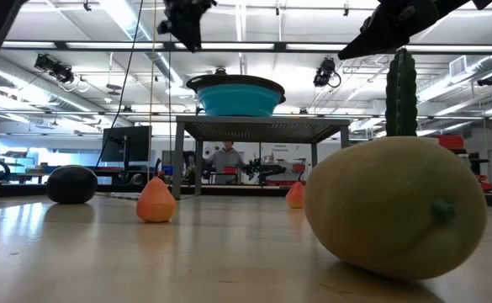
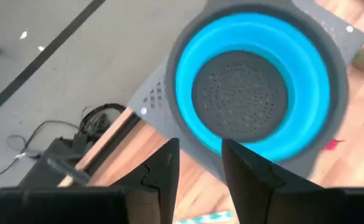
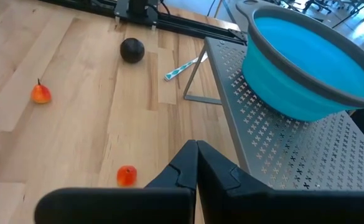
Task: Pick & Place Fruit
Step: Put the black plum into the blue strainer bowl
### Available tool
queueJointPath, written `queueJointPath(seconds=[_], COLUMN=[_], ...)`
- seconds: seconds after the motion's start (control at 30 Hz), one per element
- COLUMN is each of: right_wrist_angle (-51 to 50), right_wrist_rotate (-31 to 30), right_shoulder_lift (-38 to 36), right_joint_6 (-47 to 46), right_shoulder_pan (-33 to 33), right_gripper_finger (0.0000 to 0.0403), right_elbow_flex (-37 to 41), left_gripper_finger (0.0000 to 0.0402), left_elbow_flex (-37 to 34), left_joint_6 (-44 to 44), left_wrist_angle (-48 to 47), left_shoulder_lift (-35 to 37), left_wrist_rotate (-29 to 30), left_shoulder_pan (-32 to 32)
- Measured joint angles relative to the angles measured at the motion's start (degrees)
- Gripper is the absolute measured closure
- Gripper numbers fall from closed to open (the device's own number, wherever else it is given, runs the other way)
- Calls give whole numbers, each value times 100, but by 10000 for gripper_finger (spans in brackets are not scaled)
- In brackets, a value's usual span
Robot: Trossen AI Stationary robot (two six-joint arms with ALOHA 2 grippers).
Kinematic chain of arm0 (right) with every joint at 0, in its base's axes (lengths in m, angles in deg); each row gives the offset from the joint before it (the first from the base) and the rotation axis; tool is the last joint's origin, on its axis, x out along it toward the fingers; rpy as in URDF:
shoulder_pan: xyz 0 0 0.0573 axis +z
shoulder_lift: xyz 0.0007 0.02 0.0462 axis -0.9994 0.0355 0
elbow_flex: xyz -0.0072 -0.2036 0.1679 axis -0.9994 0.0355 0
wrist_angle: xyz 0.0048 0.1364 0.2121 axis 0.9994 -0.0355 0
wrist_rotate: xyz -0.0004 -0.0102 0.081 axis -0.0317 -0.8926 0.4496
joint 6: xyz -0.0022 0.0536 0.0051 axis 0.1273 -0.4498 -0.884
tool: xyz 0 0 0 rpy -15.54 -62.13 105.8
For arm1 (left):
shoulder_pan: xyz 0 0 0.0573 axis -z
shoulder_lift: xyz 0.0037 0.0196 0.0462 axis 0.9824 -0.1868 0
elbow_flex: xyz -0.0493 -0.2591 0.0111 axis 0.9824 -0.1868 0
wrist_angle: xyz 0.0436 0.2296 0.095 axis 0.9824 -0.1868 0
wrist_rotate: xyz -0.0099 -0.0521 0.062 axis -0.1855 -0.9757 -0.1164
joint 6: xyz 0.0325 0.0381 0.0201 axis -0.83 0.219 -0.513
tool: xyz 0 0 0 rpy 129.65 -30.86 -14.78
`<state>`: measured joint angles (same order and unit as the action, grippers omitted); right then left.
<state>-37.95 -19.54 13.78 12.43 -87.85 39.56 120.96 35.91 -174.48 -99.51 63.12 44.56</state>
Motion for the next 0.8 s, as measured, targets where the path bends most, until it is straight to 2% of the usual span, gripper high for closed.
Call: queueJointPath(seconds=[0.2,0.33,0.43,0.57,0.8], right_wrist_angle=[13,15,17,31,37], right_wrist_rotate=[31,160,406,444,444], right_shoulder_lift=[0,0,0,0,0], right_joint_6=[-140,-220,-221,-220,-220], right_shoulder_pan=[2,2,2,2,0], right_gripper_finger=[395,395,395,395,395], right_elbow_flex=[0,0,0,0,0], left_gripper_finger=[293,304,312,320,325], left_elbow_flex=[-53,-656,-1433,-2665,-4932], left_joint_6=[444,606,882,1418,2132], left_wrist_angle=[-362,-235,-267,-25,1214], left_shoulder_lift=[318,730,1028,1536,2553], left_wrist_rotate=[452,529,632,688,126], left_shoulder_pan=[665,1206,1588,2041,2908])
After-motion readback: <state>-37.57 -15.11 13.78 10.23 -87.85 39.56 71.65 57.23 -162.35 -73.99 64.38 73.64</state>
